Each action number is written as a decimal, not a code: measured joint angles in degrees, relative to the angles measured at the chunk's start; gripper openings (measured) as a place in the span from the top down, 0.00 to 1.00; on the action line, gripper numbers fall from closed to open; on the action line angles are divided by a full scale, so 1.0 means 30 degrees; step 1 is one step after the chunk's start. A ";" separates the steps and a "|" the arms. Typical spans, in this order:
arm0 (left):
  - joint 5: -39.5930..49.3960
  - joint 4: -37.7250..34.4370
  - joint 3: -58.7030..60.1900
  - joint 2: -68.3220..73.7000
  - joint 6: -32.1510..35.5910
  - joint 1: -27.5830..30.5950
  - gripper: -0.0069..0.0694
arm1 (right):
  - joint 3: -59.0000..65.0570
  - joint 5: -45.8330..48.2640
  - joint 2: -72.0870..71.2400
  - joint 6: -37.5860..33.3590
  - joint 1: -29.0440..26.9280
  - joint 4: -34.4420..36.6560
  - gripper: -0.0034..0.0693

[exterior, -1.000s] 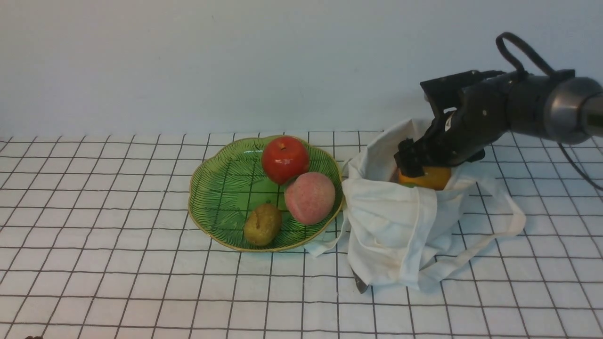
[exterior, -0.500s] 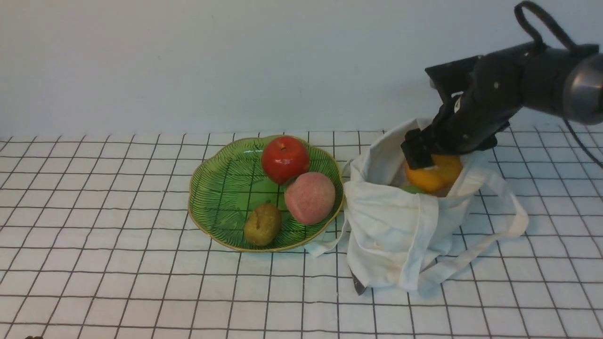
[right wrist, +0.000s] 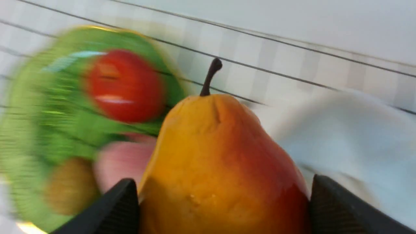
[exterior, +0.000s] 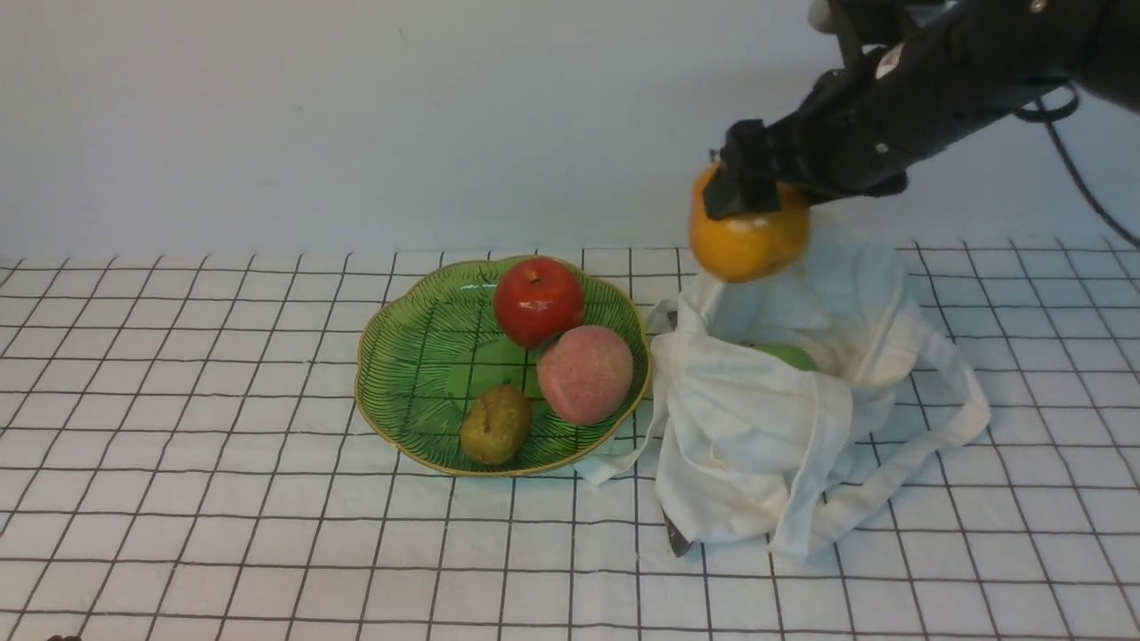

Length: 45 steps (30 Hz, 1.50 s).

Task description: Take the fruit out of the bag on the white checkered tablecloth and place them on the plate.

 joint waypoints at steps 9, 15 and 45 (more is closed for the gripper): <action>0.0000 0.0000 0.0000 0.0000 0.0000 0.0000 0.92 | 0.0000 -0.5412 0.2435 -0.2572 0.3389 0.3051 0.10; 0.0000 0.0000 0.0000 0.0000 0.0000 0.0000 0.92 | 0.0000 -0.8258 0.4508 -0.2591 0.4712 0.3330 0.10; 0.0000 0.0000 0.0000 0.0000 0.0000 0.0000 0.92 | 0.0000 0.3203 -0.7308 -0.3201 0.3905 -0.1925 0.73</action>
